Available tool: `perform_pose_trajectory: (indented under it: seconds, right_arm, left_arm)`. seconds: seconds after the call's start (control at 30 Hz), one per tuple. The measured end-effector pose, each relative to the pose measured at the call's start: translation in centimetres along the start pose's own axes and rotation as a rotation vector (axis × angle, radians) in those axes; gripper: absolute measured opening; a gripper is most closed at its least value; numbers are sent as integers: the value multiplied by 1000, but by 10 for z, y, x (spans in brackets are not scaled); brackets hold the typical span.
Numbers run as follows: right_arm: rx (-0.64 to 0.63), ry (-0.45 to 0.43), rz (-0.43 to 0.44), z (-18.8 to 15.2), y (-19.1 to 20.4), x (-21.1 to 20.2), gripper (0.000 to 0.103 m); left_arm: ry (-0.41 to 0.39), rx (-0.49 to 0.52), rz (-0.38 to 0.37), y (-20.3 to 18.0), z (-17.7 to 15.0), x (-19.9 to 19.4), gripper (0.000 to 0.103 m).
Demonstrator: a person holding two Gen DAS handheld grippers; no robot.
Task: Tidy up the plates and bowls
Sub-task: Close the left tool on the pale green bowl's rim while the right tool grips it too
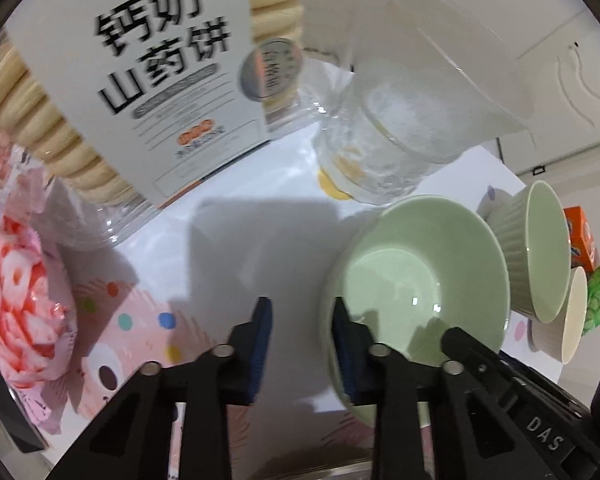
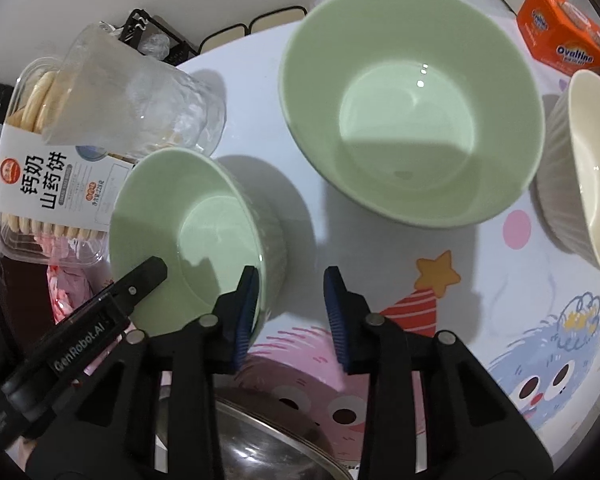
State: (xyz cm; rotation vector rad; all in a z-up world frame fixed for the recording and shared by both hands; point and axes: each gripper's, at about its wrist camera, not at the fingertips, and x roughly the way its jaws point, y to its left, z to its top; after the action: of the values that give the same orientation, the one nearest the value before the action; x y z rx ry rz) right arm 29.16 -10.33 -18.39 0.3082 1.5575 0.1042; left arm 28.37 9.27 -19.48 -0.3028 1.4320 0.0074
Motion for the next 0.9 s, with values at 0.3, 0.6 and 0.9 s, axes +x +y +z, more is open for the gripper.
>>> perform_pose_trajectory:
  seconds: [0.3, 0.6, 0.9]
  right_arm:
    - [-46, 0, 2, 2, 12, 3, 15]
    - [-74, -4, -22, -1, 24, 4, 13]
    - [-108, -36, -11, -15, 27, -22, 13]
  left_arm:
    - [5, 7, -34, -15, 2, 9, 5]
    - [3, 11, -33, -11, 0, -3, 5]
    - [-17, 36, -30, -17, -6, -22, 5]
